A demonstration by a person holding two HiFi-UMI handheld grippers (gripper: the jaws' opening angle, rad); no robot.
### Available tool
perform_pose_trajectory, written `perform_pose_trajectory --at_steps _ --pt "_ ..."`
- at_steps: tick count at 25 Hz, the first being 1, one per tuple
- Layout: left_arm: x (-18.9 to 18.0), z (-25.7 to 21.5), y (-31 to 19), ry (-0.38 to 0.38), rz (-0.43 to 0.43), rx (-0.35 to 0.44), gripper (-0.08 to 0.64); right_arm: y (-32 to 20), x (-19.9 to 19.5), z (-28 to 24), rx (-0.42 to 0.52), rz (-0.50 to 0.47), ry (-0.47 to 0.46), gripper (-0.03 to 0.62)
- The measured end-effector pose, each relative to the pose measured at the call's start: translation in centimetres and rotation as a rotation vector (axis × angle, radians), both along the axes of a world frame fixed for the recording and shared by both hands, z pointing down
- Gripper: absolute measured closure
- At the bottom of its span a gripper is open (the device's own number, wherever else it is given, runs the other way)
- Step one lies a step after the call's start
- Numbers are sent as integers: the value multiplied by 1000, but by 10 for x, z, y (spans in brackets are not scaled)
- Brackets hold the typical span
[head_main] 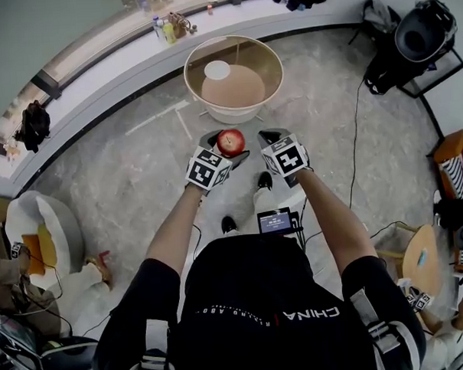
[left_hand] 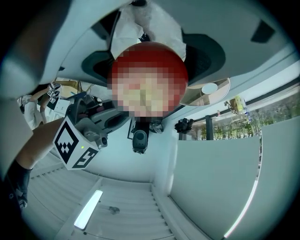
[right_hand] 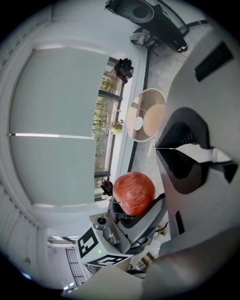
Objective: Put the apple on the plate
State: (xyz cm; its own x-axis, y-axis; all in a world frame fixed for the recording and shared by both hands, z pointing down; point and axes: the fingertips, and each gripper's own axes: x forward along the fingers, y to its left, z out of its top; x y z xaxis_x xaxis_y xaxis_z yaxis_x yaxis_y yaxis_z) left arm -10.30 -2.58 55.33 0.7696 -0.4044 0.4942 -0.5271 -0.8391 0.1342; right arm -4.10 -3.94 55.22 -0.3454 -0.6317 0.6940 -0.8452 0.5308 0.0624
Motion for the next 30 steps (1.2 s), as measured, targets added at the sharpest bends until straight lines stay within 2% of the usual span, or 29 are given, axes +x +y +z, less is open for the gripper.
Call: perform_pose_trajectory --at_steps 5,11,21,25,30 --pt "10 10 -54 -7 -32 -9 132 -54 6 14 -10 -39 -8 564" --pt "29 7 -152 -38 -76 -5 132 -158 22 7 15 -96 -21 565" --pt "86 -13 -311 -48 -167 0 132 -316 91 -10 19 -150 -49 563" --pt "110 -20 -350 -7 -218 -8 132 -355 117 -7 12 -168 -44 563" --pt "117 -14 -370 -27 -207 -16 132 -376 120 -11 15 -166 -61 563"
